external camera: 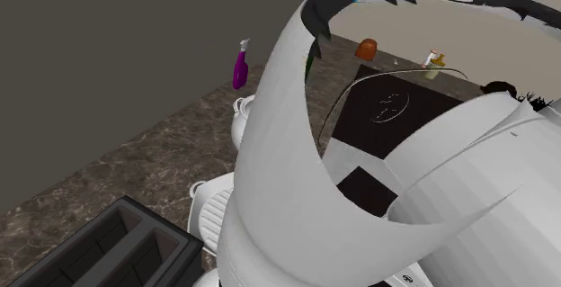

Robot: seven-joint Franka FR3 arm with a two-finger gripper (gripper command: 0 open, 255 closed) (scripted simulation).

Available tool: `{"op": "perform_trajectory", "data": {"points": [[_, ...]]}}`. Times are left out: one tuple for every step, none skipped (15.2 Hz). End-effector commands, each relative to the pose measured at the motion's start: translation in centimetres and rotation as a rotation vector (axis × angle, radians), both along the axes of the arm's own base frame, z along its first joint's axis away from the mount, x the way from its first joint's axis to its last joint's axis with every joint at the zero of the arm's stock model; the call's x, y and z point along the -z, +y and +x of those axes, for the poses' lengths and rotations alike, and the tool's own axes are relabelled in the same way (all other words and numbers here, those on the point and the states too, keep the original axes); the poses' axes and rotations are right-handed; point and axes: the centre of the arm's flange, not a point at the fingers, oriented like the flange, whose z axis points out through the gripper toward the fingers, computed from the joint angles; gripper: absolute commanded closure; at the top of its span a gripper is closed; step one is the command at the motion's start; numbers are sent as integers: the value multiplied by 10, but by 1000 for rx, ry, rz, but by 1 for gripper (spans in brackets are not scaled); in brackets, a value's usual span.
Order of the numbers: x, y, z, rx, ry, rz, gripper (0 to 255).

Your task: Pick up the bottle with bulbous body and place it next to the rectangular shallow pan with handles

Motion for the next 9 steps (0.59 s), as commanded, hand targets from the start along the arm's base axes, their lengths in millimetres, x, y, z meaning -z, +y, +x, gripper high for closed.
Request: {"op": "perform_trajectory", "data": {"points": [[10, -1, -1, 0, -1, 1, 255], [15, -1, -1, 0, -1, 1, 255], [18, -1, -1, 0, 0, 1, 255], [18, -1, -1, 0, 0, 1, 255], [18, -1, -1, 0, -1, 1, 255], [18, -1, -1, 0, -1, 1, 255], [18, -1, -1, 0, -1, 1, 255], [18, -1, -1, 0, -1, 1, 255], [18, -1, -1, 0, -1, 1, 255]]}}
